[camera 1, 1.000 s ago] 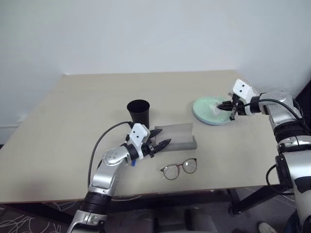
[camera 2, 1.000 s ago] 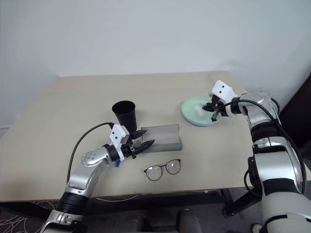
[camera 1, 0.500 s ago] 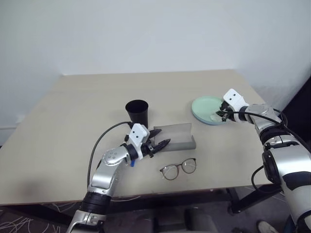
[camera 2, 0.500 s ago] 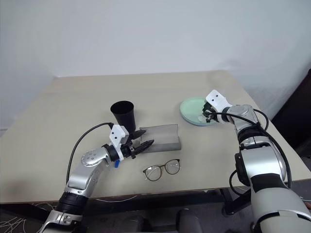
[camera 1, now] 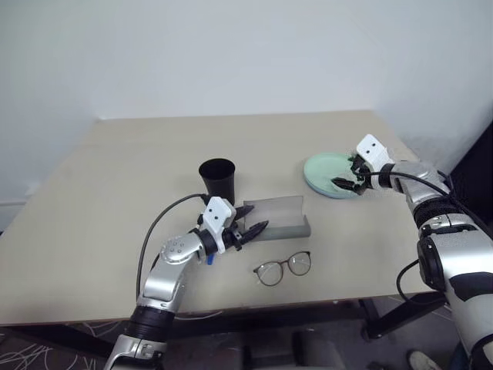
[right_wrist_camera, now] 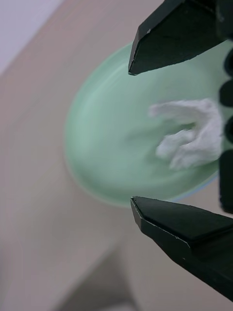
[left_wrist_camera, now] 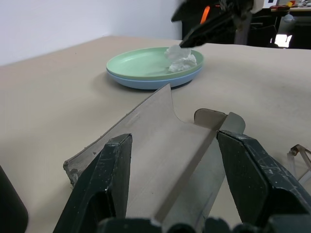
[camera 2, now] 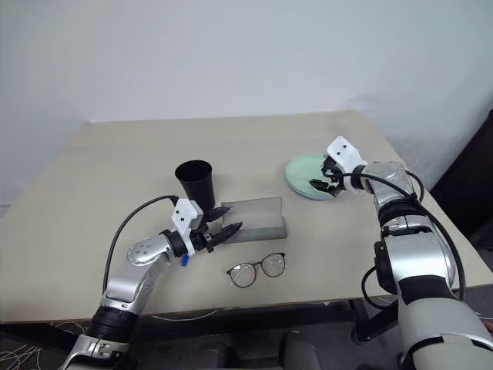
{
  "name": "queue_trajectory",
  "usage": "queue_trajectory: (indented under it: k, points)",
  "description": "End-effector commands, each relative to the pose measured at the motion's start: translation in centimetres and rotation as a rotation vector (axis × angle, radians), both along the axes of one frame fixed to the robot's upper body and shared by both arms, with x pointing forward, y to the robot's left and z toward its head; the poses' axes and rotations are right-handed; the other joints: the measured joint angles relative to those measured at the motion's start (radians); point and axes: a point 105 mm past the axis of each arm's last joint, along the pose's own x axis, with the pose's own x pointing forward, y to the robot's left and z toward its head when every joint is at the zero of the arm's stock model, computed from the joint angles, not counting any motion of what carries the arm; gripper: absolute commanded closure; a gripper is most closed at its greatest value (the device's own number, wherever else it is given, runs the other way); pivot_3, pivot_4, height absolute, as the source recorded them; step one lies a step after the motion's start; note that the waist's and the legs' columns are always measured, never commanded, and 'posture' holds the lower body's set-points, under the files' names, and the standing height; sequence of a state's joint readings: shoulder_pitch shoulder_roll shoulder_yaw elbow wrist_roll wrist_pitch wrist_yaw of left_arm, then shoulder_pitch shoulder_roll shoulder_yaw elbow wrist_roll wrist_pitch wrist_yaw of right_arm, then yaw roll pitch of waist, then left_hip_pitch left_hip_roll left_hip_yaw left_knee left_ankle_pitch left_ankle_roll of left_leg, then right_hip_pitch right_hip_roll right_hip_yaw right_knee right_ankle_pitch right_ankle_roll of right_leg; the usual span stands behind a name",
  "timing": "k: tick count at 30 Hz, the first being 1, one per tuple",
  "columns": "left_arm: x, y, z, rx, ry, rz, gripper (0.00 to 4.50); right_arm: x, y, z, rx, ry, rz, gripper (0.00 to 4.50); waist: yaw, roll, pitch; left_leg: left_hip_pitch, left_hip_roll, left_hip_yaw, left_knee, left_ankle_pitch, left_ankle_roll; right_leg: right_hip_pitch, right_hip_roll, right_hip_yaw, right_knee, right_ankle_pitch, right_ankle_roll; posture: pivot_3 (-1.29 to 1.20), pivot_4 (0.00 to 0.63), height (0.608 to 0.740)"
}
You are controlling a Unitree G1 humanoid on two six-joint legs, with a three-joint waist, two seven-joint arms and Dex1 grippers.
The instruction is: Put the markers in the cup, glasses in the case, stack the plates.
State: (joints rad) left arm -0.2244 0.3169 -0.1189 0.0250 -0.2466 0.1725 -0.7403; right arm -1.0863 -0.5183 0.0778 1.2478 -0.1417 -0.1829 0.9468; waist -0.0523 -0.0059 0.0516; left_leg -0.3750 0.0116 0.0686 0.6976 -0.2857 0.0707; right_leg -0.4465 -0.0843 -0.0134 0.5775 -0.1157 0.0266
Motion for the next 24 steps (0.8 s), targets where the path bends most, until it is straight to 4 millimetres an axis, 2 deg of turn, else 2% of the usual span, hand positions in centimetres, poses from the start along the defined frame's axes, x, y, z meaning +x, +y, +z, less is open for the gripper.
queue_trajectory:
  k: [1, 7, 10, 13, 16, 20, 24]
  points:
    - [0.1, 0.1, 1.5, -0.012, -0.061, 0.001, 1.6, -1.7, 1.0, 2.5, 0.012, -0.053, 0.221, 0.17, 0.0, 0.0, 0.0, 0.0, 0.0, 0.0, 0.0, 0.0, 0.0, 0.0, 0.0, 0.0, 0.0, 0.0, 0.0, 0.0, 0.0, 0.733]
    - [0.0, 0.0, 1.5, -0.009, -0.053, -0.023, 1.6, -5.4, 1.4, 0.9, -0.082, 0.038, 0.44, 0.17, 0.004, 0.0, 0.0, 0.0, 0.0, -0.001, 0.0, 0.0, 0.0, 0.001, -0.001, 0.0, -0.001, 0.0, 0.001, 0.0, 0.0, 0.733]
    - [-0.2, -0.3, 1.5, 0.003, -0.043, -0.062, 1.6, -6.9, 1.0, -0.3, -0.128, 0.082, 0.487, 0.17, 0.004, 0.0, 0.0, 0.0, 0.0, -0.001, 0.0, 0.0, 0.0, 0.001, -0.001, 0.0, 0.0, 0.0, 0.001, 0.0, 0.0, 0.733]
    - [-0.4, -0.5, 1.8, 0.011, -0.028, -0.111, 1.6, -7.3, 0.5, -1.5, -0.175, 0.079, 0.466, 0.17, 0.004, 0.0, 0.0, 0.001, 0.0, 0.0, 0.0, 0.0, 0.0, 0.001, -0.001, -0.001, 0.0, 0.0, 0.001, 0.0, 0.0, 0.733]
    - [-1.2, -0.9, 1.8, 0.033, 0.008, -0.199, 1.6, -7.6, 0.4, -2.2, -0.149, 0.094, 0.447, 0.17, 0.003, 0.0, 0.0, 0.001, 0.0, 0.001, 0.0, 0.0, -0.001, 0.001, -0.001, 0.0, 0.0, 0.0, 0.0, 0.0, 0.0, 0.733]
    - [-2.4, -1.9, 1.7, 0.073, 0.061, -0.338, 1.6, -7.5, 0.3, -2.8, -0.128, 0.089, 0.414, 0.17, 0.004, 0.0, 0.0, 0.001, 0.0, 0.001, 0.0, 0.0, -0.001, 0.001, -0.001, 0.0, 0.0, 0.0, 0.0, 0.0, 0.0, 0.733]
    - [-2.7, -2.5, 1.7, 0.11, 0.11, -0.424, 1.6, -7.3, 0.4, -3.0, -0.117, 0.078, 0.394, 0.17, 0.004, 0.0, 0.0, 0.001, 0.0, 0.001, 0.0, 0.0, -0.001, 0.001, -0.001, 0.0, 0.0, 0.0, 0.0, 0.0, 0.0, 0.733]
